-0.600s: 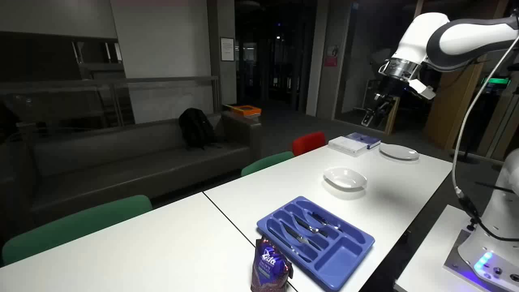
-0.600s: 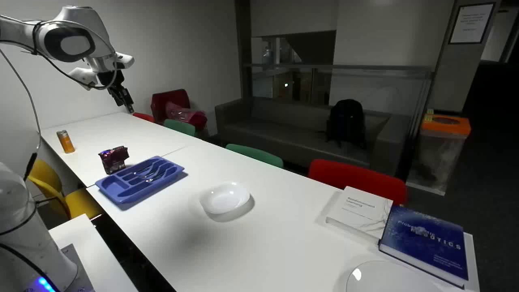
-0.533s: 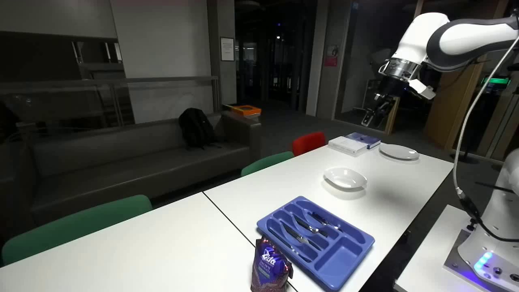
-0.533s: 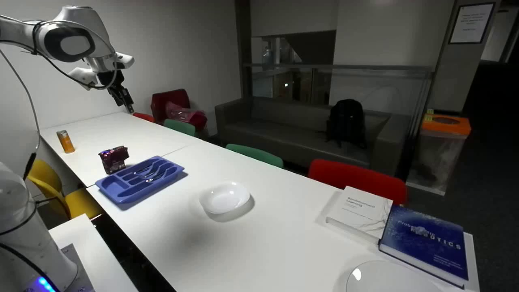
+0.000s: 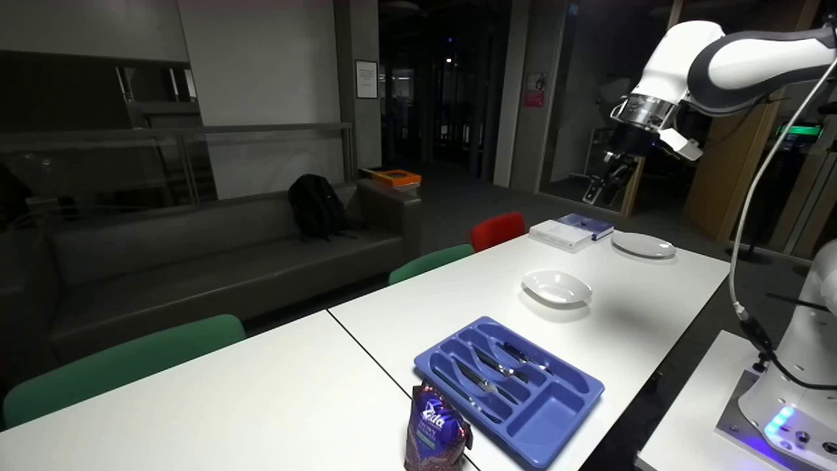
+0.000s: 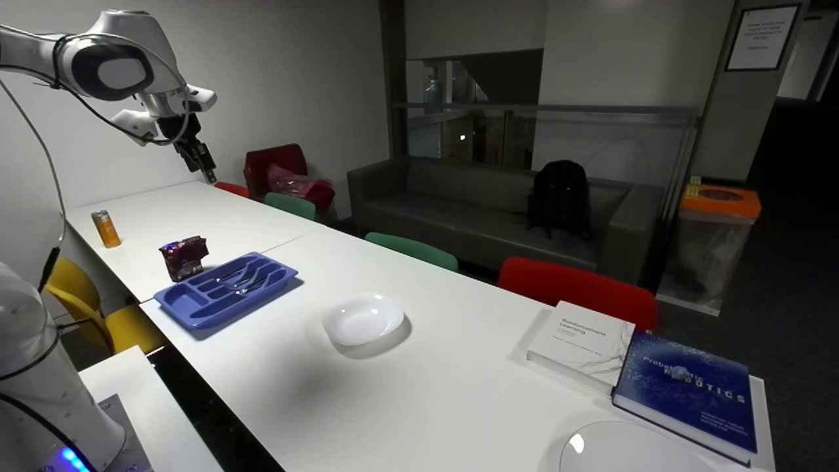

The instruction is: Pick up the white plate from the table and move it slightly to the right.

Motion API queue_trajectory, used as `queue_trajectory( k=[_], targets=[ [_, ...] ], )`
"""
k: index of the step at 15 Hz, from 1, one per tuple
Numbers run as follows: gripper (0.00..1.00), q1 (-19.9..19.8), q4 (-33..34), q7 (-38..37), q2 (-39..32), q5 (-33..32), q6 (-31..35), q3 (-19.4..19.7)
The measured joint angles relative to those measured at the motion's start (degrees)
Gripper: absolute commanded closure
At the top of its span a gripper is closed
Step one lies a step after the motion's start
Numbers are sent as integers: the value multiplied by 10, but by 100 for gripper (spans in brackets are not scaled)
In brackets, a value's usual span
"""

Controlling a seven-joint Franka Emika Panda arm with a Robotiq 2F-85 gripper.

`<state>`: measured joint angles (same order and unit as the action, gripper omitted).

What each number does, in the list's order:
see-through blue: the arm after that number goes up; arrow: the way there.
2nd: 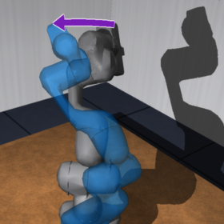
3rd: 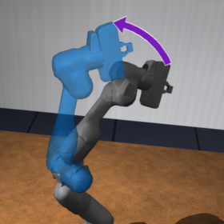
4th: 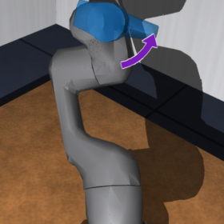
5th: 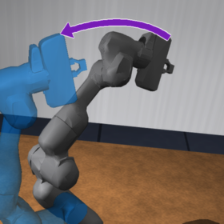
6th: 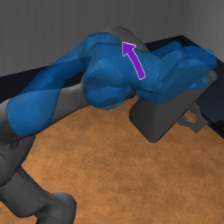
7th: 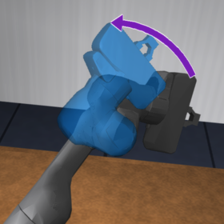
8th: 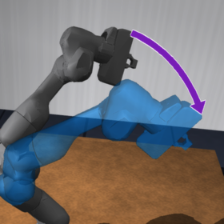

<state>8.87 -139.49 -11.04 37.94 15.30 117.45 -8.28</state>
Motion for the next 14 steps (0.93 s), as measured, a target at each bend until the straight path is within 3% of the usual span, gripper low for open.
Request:
queue_trajectory(
  k=[4, 14],
  targets=[
    [0, 1, 0, 39, -11, -31, -5, -5],
    [0, 10, -3, 256, -63, -136, -12, 1]
  ],
)
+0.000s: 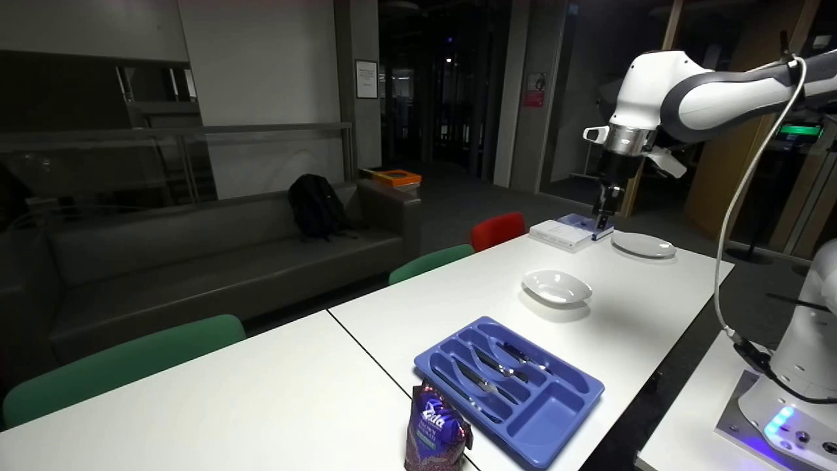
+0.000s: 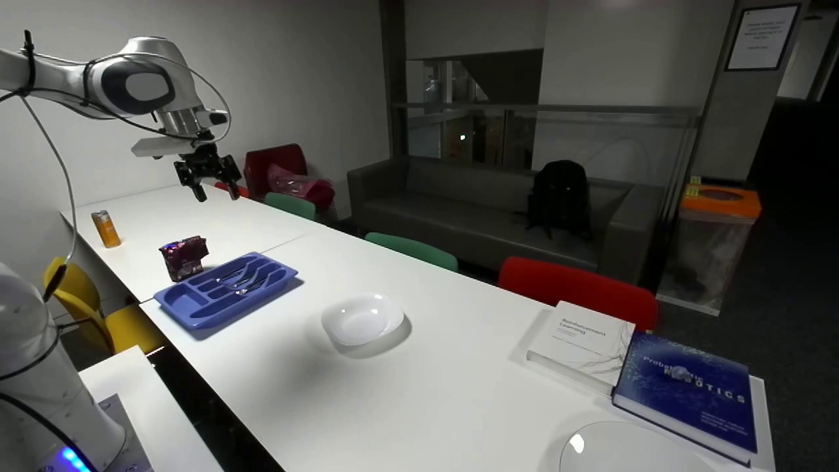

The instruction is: Pick up the white plate from the table and move it slightly to the right.

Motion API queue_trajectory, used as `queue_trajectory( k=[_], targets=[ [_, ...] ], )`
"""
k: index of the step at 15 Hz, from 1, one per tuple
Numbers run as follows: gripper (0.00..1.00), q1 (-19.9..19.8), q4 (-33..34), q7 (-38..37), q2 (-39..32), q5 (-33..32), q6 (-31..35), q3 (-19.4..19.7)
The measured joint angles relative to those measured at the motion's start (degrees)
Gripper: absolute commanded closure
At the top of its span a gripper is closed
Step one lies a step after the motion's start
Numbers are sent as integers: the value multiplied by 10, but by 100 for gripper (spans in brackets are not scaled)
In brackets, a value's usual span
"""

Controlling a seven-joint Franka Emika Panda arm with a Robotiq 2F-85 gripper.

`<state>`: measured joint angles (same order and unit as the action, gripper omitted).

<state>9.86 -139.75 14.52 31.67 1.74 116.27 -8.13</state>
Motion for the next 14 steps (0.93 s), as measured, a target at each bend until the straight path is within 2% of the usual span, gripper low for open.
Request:
queue_trajectory(
  k=[5, 11, 14],
  targets=[
    [0, 15, -8, 95, -3, -39, 5, 12],
    [0, 45, -17, 240, -2, -42, 2, 41],
    [0, 46, -17, 277, -2, -42, 1, 45]
  ],
)
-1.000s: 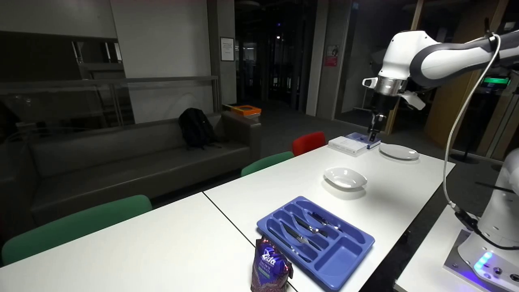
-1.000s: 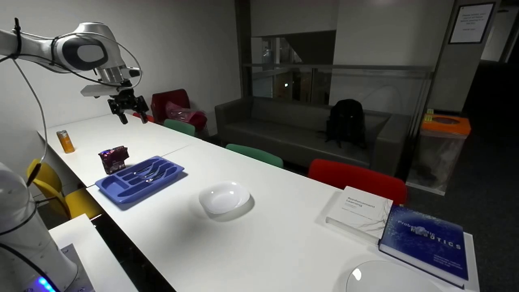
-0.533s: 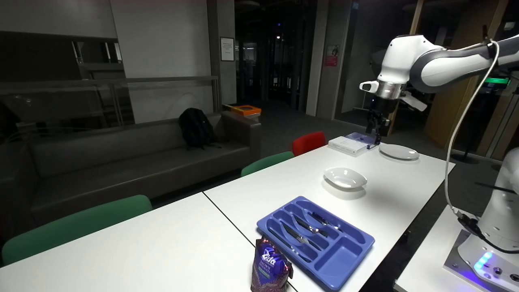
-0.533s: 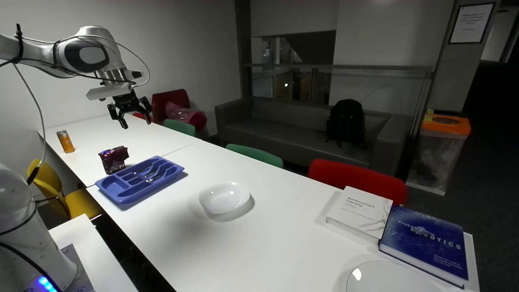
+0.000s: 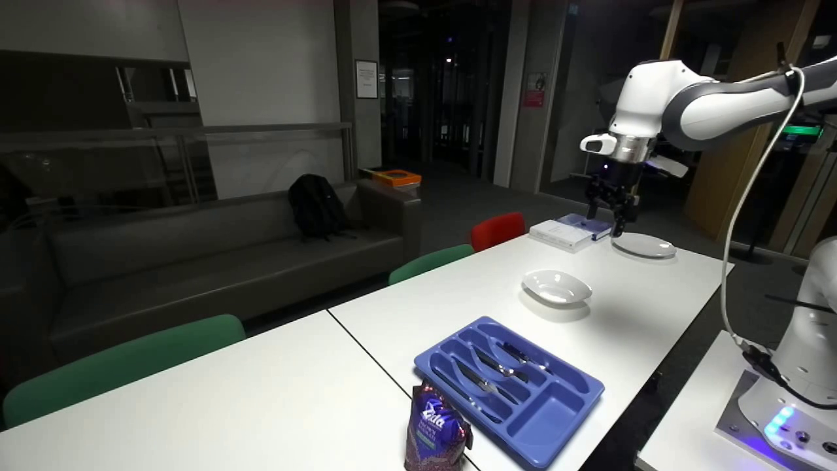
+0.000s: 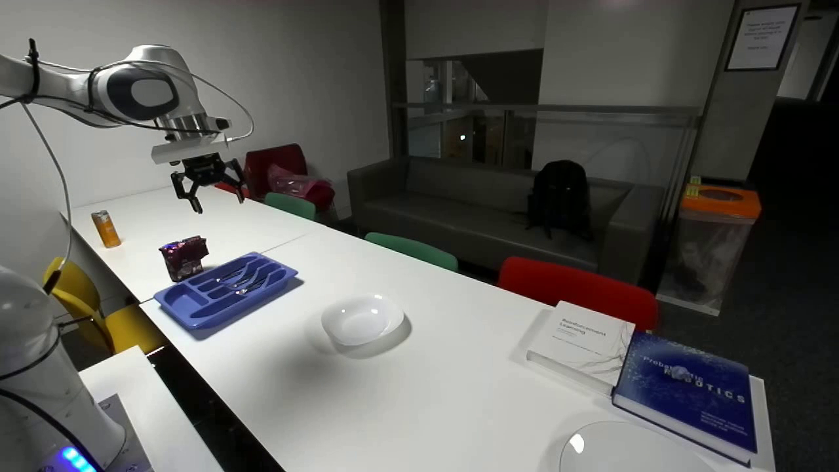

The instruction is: Pick up the white plate from the table and move it slightly to the right.

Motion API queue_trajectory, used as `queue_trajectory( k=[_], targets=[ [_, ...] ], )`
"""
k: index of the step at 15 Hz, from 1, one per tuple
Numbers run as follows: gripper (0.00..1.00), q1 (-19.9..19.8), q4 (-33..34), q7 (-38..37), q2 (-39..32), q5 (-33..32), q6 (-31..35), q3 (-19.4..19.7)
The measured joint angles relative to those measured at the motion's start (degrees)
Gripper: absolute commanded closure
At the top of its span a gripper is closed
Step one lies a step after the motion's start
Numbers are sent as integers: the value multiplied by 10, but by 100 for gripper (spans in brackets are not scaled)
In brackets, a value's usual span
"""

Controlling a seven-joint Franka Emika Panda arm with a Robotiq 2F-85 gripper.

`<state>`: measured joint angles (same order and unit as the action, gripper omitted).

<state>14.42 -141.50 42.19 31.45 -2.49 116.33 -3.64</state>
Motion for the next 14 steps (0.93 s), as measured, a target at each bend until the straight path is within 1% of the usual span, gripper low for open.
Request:
queue_trajectory(
  k=[9, 11, 14],
  targets=[
    [0, 0, 0, -2, 4, 9, 0, 6],
    [0, -1, 0, -9, 0, 1, 5, 5],
    [0, -4, -1, -31, -19, -29, 27, 3]
  ],
)
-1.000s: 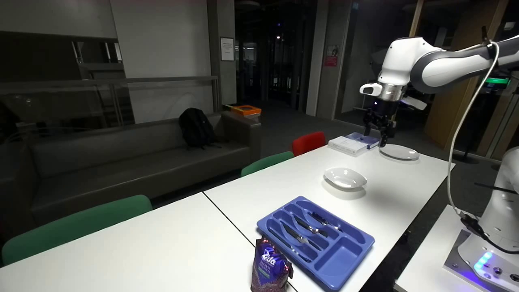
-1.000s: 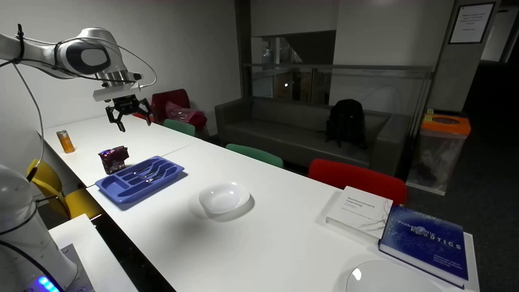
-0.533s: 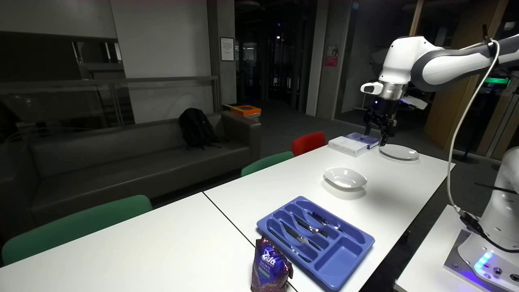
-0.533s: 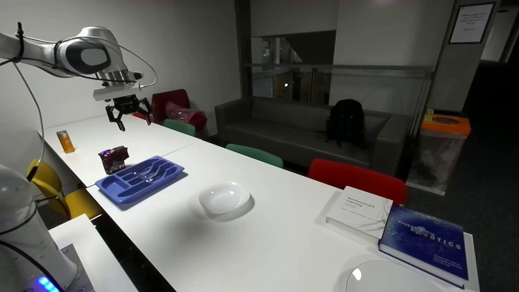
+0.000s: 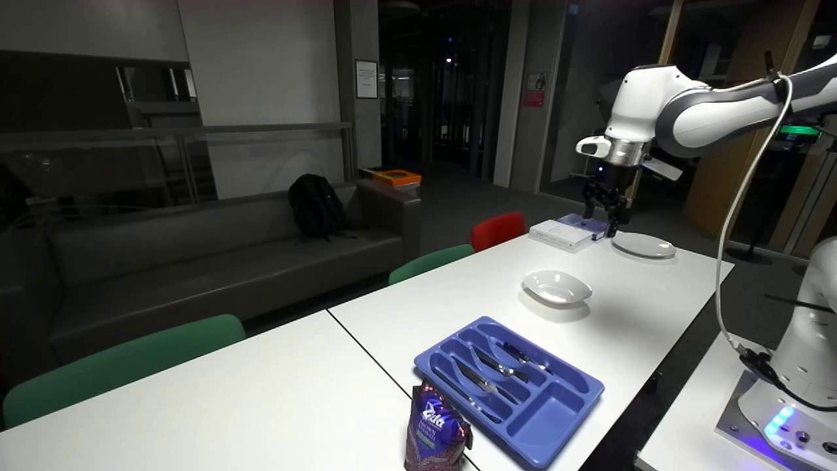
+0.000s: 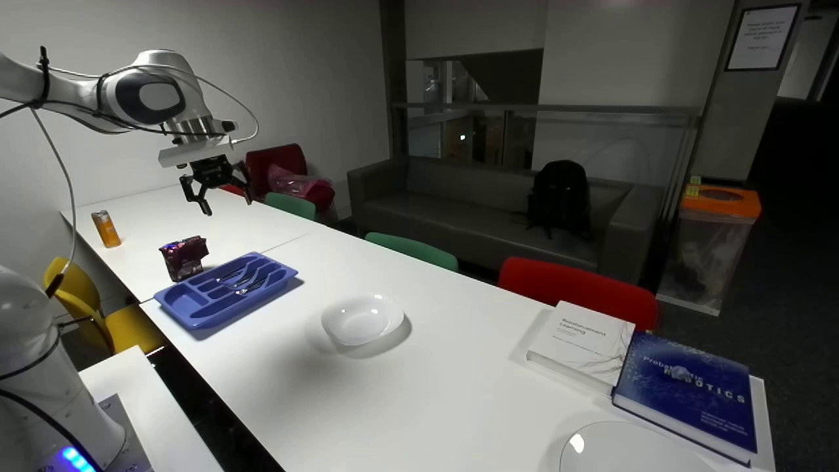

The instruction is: Pick up the white plate from the table and move it slightly to the right.

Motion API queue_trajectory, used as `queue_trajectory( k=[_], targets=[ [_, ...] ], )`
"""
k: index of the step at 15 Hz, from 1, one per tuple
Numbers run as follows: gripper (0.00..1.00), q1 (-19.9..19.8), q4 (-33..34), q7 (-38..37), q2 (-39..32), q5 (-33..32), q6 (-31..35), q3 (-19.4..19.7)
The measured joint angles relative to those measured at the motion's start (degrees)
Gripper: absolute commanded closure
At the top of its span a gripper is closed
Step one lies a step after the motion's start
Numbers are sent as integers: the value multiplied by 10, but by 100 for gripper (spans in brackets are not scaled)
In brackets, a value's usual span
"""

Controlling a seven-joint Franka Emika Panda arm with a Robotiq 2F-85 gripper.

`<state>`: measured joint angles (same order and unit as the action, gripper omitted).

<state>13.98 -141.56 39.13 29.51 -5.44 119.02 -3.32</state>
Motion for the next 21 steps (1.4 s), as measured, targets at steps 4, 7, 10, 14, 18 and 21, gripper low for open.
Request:
queue_trajectory(
  k=[4, 7, 10, 14, 18, 21],
  targets=[
    [0, -9, -4, -33, -39, -55, 30, -1],
    [0, -17, -11, -62, -66, -81, 71, -1],
    [0, -30, -19, -96, -91, -86, 132, 0],
    [0, -46, -33, -126, -126, -86, 188, 2],
    [0, -51, -41, -146, -172, -86, 196, 2],
    [0, -51, -40, -146, -197, -86, 196, 1]
  ],
)
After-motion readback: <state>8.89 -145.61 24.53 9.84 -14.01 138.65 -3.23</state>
